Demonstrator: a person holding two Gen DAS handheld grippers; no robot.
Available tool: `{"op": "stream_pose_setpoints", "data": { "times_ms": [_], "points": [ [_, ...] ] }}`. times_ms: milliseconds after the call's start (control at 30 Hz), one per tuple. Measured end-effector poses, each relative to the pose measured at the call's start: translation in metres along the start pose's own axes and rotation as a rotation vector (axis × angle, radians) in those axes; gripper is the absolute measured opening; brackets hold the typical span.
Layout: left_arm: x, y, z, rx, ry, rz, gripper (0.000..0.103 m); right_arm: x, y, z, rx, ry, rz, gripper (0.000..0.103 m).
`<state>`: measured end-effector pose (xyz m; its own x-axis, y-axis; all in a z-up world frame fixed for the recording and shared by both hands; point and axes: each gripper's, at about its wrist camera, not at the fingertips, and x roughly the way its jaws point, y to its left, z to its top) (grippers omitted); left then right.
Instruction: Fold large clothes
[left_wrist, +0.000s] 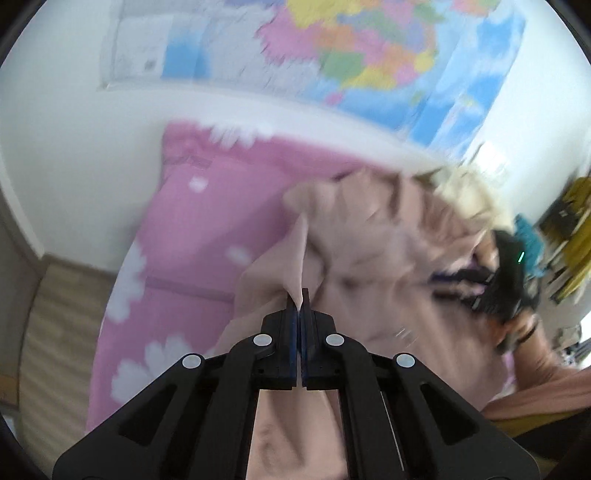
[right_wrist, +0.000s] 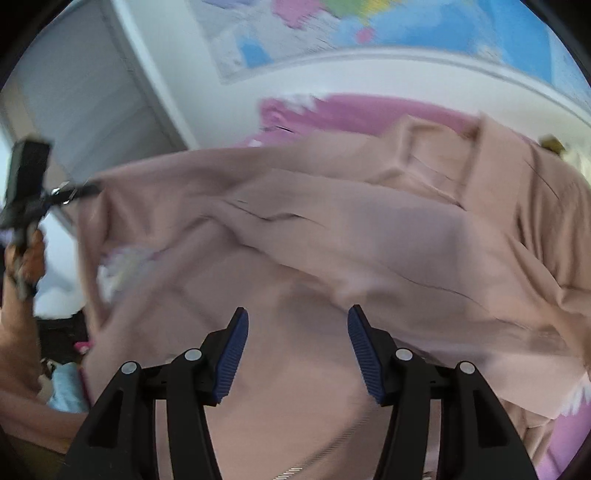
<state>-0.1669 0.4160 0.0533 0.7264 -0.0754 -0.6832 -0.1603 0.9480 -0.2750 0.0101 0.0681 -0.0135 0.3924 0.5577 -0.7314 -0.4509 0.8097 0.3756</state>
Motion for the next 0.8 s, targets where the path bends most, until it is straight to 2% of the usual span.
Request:
{"op": "stream_pose_setpoints", "data": {
  "times_ms": [67,100,200,233,333,400,500,567,600,633,700,800],
  "points": [
    [0.001,-0.018,0.010,0.018,0.002,-0.031,0.002,-0.002,0.018,0.001,-0.043,-0.019,0.058,0.059],
    [0.004,-0.029,0.015,0.035,0.009,-0.047,0.002,-0.004,0.032,0.002,-0.074,-0.032,0.116,0.061],
    [0.016,-0.058,0.021,0.077,0.030,-0.079,0.002,-0.007,0.063,0.006,-0.137,-0.078,0.224,0.077],
    [0.019,-0.066,0.022,0.085,0.036,-0.089,0.002,-0.005,0.075,0.009,-0.158,-0.100,0.263,0.079],
    [0.027,-0.080,0.028,0.097,0.045,-0.110,0.002,0.009,0.098,0.020,-0.182,-0.132,0.325,0.081],
    [0.032,-0.085,0.034,0.099,0.042,-0.109,0.002,0.030,0.111,0.032,-0.155,-0.112,0.381,0.081],
    [0.038,-0.088,0.041,0.096,0.040,-0.118,0.002,0.058,0.125,0.045,-0.159,-0.072,0.380,0.079],
    [0.040,-0.089,0.046,0.092,0.040,-0.115,0.002,0.071,0.127,0.051,-0.152,-0.029,0.403,0.057],
    [0.041,-0.088,0.048,0.083,0.040,-0.114,0.002,0.076,0.127,0.054,-0.146,-0.007,0.433,0.026],
    [0.042,-0.088,0.051,0.079,0.038,-0.112,0.002,0.076,0.127,0.058,-0.144,0.005,0.457,0.002],
    [0.039,-0.087,0.057,0.069,0.018,-0.117,0.002,0.058,0.119,0.061,-0.185,-0.036,0.467,0.002],
    [0.033,-0.093,0.066,0.070,-0.009,-0.145,0.002,0.020,0.090,0.066,-0.181,-0.060,0.412,0.002]
  ]
}}
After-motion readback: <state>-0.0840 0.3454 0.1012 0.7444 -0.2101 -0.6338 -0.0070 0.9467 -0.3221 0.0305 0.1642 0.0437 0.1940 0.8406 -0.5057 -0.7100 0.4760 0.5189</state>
